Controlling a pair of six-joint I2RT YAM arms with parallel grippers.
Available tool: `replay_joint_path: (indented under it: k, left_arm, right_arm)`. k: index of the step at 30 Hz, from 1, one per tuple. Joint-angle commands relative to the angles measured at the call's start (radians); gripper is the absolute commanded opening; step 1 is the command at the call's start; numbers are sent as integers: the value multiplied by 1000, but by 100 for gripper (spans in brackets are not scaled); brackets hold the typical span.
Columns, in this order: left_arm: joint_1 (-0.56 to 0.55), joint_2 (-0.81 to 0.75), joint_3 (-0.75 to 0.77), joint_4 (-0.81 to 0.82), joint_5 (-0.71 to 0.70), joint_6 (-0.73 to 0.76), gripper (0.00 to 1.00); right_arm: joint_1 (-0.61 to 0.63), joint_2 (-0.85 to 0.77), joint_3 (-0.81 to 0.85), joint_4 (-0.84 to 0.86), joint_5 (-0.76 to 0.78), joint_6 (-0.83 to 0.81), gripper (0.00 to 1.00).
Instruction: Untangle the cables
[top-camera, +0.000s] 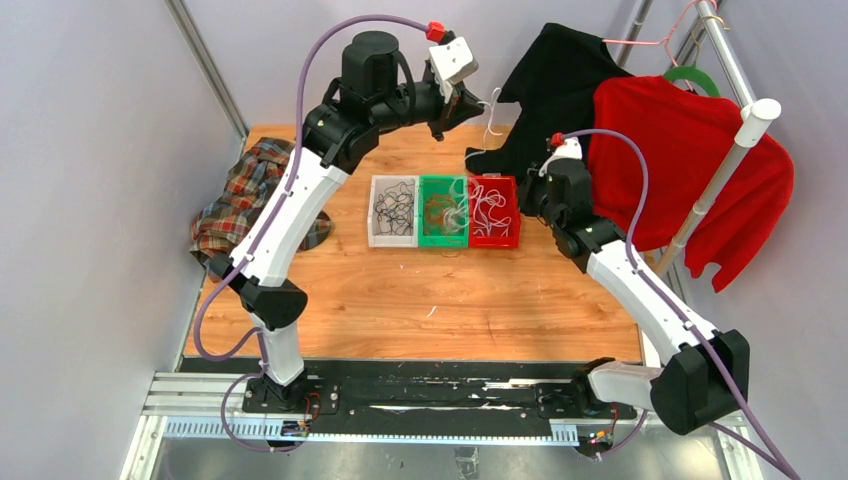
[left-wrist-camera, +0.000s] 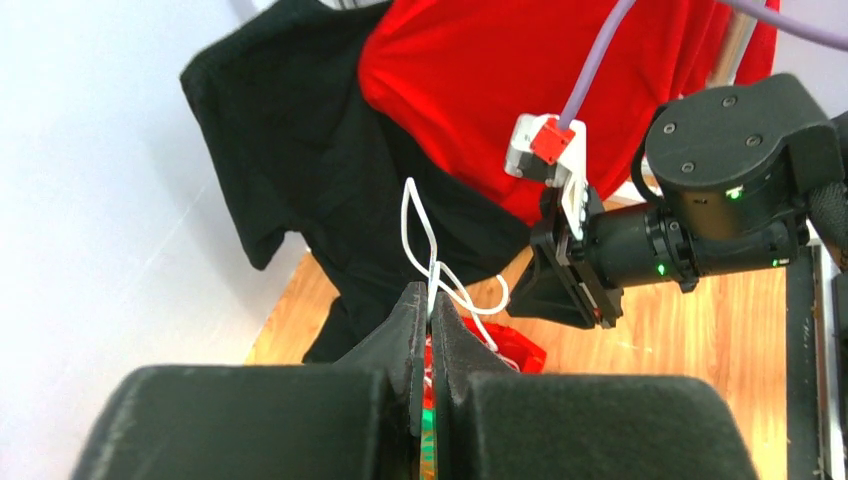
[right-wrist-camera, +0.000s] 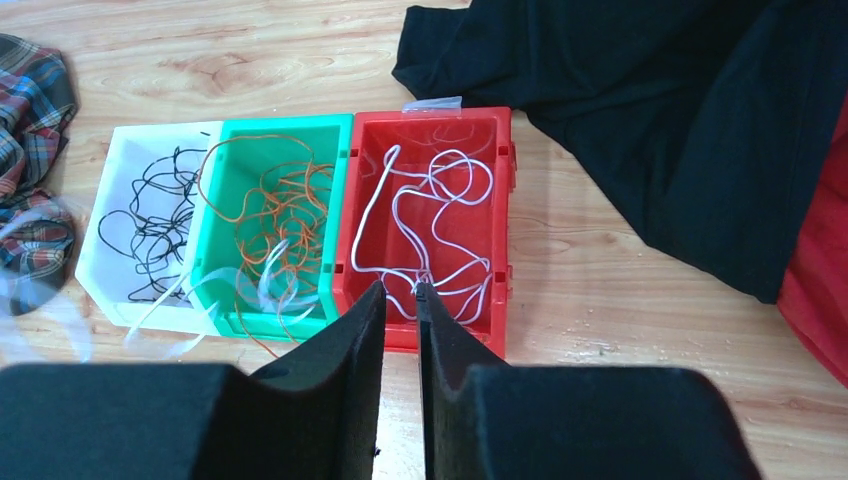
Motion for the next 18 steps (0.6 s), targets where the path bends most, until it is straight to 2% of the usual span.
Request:
replay_joint_path:
  k: [1,18]
  left_arm:
    - [-1,-4,43,99,0,-24,0]
    - [-1,82,17,328,5,-114,0]
  right_arm:
    - [-25,1,29,42,8,-16,19]
    - [-53,14,-10,67,46,28,21]
